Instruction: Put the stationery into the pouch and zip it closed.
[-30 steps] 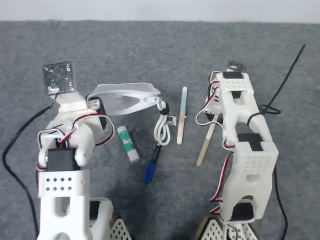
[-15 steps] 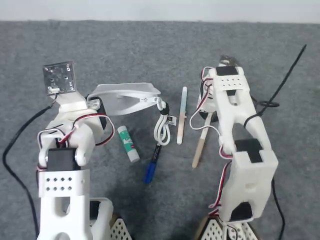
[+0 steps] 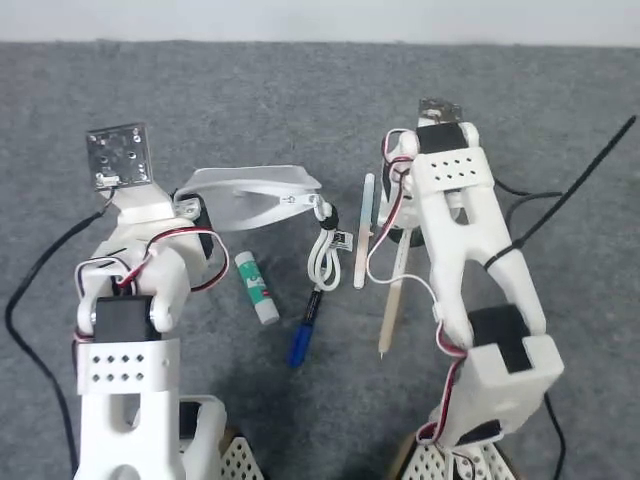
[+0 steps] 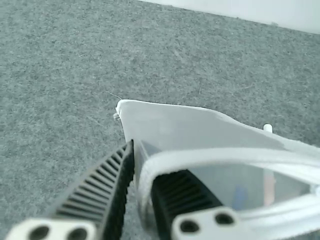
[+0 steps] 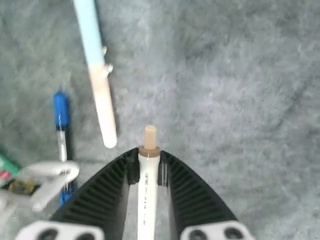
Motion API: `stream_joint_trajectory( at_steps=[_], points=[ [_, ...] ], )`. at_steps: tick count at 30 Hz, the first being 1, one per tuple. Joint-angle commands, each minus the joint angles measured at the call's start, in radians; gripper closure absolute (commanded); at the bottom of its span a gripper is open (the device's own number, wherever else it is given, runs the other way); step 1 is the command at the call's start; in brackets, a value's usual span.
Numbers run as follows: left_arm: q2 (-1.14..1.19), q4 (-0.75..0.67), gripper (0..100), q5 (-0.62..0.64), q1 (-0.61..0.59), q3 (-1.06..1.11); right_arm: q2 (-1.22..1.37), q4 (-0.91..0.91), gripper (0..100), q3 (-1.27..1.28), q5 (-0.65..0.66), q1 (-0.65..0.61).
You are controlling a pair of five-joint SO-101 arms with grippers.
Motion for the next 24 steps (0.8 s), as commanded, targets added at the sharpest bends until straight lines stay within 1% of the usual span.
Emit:
stream_joint_trajectory(
  at_steps=[1,9,12,19,24],
  points=[
    [-0.006,-0.011,99,0.015,-0.008,-0.013,-0.113,0.059,99.3,-0.044,-0.006,-0.022],
    [-0.006,-0.015,99,0.014,-0.008,-0.004,-0.189,0.122,99.3,-0.040,-0.006,-0.041],
    [-0.006,-0.015,99,0.012,-0.008,-0.004,-0.231,0.125,99.3,-0.002,-0.006,-0.058],
    [-0.006,-0.015,99,0.015,-0.008,-0.004,-0.389,0.122,99.3,0.098,-0.006,-0.104],
    [-0.006,-0.015,99,0.015,-0.008,-0.005,-0.533,0.122,99.3,0.117,-0.006,-0.148]
  ],
)
